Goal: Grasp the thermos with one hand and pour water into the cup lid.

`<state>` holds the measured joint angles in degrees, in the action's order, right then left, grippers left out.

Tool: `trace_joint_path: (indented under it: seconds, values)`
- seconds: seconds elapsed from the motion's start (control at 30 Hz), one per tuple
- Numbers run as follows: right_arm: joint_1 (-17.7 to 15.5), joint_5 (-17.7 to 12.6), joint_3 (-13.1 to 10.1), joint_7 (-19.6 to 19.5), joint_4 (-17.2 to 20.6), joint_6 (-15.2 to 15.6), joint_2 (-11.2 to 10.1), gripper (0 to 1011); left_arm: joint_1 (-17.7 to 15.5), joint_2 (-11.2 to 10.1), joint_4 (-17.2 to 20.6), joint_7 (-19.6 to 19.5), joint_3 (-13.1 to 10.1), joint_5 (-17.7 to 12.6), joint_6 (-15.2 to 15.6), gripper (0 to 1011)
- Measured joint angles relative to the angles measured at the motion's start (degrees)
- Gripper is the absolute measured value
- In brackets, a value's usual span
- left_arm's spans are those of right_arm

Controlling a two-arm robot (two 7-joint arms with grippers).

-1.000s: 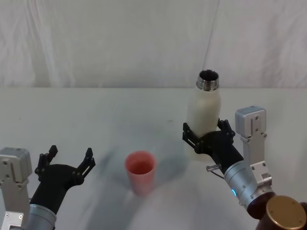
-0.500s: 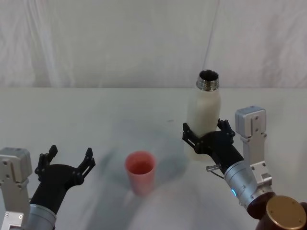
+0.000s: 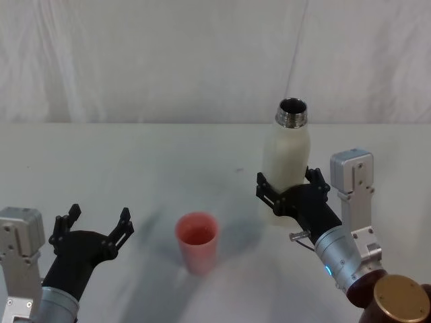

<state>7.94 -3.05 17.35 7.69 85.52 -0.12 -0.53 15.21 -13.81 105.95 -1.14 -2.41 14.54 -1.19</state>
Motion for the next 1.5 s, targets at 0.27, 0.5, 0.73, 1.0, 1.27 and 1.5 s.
trace_joint_path:
  seconds: [0.27, 0.5, 0.73, 1.0, 1.27, 1.5]
  values:
    - [0.0, 0.0, 0.0, 0.0, 0.0, 0.0, 0.0, 950, 0.0, 0.0, 0.0, 0.0, 0.0, 0.0, 0.0, 1001]
    - [0.0, 0.0, 0.0, 0.0, 0.0, 0.0, 0.0, 950, 0.0, 0.0, 0.0, 0.0, 0.0, 0.0, 0.0, 1001]
    - [0.0, 0.0, 0.0, 0.0, 0.0, 0.0, 0.0, 950, 0.0, 0.0, 0.0, 0.0, 0.0, 0.0, 0.0, 1001]
    - [0.0, 0.0, 0.0, 0.0, 0.0, 0.0, 0.0, 950, 0.0, 0.0, 0.0, 0.0, 0.0, 0.0, 0.0, 1001]
    - [0.0, 0.0, 0.0, 0.0, 0.0, 0.0, 0.0, 950, 0.0, 0.0, 0.0, 0.0, 0.0, 0.0, 0.0, 1001]
    - [0.2, 1.8, 0.6, -0.2, 0.2, 0.1, -0.6, 950, 0.0, 0.0, 0.0, 0.0, 0.0, 0.0, 0.0, 1001]
